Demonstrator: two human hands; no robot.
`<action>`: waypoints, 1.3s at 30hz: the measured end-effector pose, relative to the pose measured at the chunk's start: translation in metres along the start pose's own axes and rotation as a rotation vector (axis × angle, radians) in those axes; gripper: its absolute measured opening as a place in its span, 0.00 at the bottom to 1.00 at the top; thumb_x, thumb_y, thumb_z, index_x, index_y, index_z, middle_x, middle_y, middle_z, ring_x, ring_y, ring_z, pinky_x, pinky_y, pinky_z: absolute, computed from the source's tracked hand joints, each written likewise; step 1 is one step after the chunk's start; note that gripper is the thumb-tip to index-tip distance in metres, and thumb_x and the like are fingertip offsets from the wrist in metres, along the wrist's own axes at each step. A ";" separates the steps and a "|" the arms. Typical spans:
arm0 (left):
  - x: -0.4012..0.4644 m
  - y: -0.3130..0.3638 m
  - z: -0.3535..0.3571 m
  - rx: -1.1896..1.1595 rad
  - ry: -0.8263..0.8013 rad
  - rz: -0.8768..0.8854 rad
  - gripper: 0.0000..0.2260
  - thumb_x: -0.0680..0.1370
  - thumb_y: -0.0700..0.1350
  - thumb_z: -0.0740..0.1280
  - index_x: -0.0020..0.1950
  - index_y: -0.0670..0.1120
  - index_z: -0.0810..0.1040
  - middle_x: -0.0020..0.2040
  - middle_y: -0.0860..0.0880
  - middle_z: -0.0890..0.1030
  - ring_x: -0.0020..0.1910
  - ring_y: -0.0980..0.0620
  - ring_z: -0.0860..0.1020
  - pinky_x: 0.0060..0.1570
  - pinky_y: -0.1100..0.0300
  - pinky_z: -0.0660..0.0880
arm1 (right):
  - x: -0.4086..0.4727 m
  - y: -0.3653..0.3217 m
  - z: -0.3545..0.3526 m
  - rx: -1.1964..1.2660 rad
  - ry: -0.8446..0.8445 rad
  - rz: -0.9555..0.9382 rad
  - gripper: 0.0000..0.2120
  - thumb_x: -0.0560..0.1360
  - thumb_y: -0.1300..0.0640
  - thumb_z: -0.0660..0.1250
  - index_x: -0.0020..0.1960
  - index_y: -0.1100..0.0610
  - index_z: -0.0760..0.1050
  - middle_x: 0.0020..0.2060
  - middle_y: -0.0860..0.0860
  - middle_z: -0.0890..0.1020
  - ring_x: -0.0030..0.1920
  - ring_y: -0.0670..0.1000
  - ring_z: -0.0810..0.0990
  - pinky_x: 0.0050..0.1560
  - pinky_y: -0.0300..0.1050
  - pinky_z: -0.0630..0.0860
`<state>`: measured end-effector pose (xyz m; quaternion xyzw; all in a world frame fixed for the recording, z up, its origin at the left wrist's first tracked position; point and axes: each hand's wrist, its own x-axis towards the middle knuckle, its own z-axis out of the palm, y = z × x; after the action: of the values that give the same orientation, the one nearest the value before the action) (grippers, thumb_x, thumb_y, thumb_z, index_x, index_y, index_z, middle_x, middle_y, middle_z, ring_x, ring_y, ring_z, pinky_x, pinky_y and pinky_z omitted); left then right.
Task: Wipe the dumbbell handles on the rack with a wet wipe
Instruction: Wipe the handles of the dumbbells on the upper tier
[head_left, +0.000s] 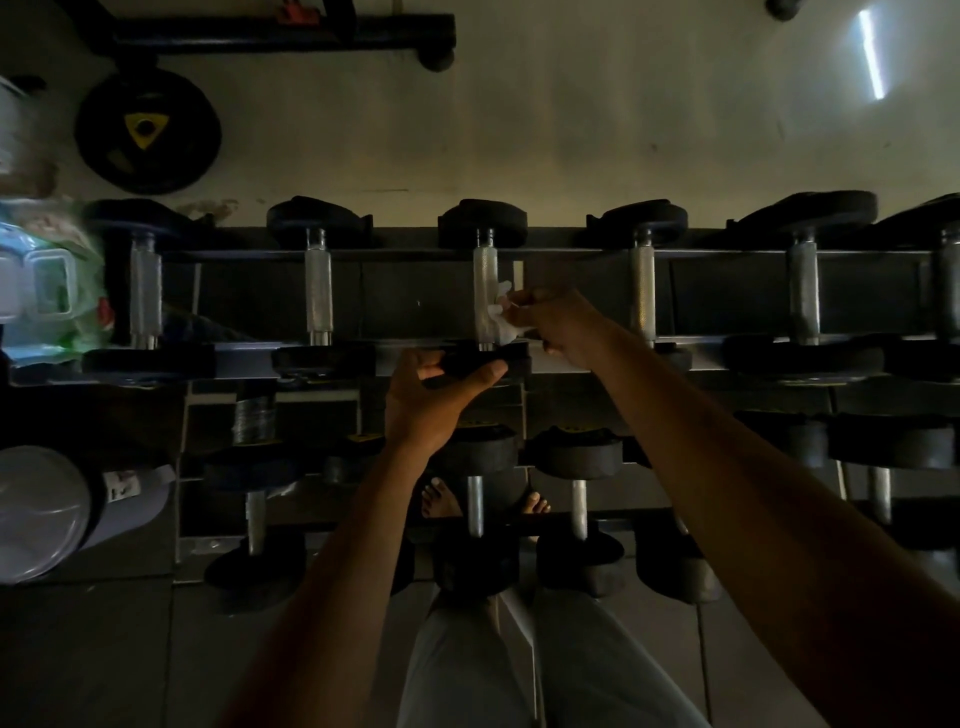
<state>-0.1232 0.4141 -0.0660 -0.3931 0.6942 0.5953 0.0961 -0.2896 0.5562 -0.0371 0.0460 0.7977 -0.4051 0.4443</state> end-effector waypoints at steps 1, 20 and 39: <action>0.000 -0.001 0.000 0.001 -0.001 -0.003 0.41 0.59 0.75 0.82 0.64 0.54 0.79 0.59 0.56 0.85 0.60 0.58 0.83 0.61 0.49 0.81 | -0.005 0.001 0.000 -0.029 -0.006 -0.005 0.15 0.81 0.47 0.68 0.65 0.50 0.78 0.57 0.49 0.81 0.48 0.47 0.79 0.42 0.43 0.73; -0.007 0.006 0.003 0.033 0.004 -0.007 0.28 0.66 0.69 0.82 0.57 0.58 0.78 0.52 0.60 0.83 0.55 0.62 0.81 0.52 0.60 0.79 | 0.002 -0.060 -0.003 -0.825 0.306 -0.776 0.12 0.82 0.47 0.66 0.63 0.47 0.80 0.54 0.46 0.84 0.51 0.45 0.82 0.54 0.39 0.77; -0.012 0.006 0.005 -0.077 0.004 -0.032 0.33 0.66 0.65 0.83 0.63 0.56 0.72 0.52 0.62 0.77 0.53 0.64 0.76 0.45 0.63 0.74 | 0.013 -0.097 0.007 -1.550 0.067 -0.782 0.14 0.78 0.58 0.70 0.63 0.51 0.81 0.58 0.51 0.82 0.59 0.55 0.79 0.50 0.45 0.72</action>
<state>-0.1210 0.4231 -0.0555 -0.4088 0.6646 0.6191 0.0890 -0.3348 0.4826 0.0099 -0.5352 0.8200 0.1301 0.1556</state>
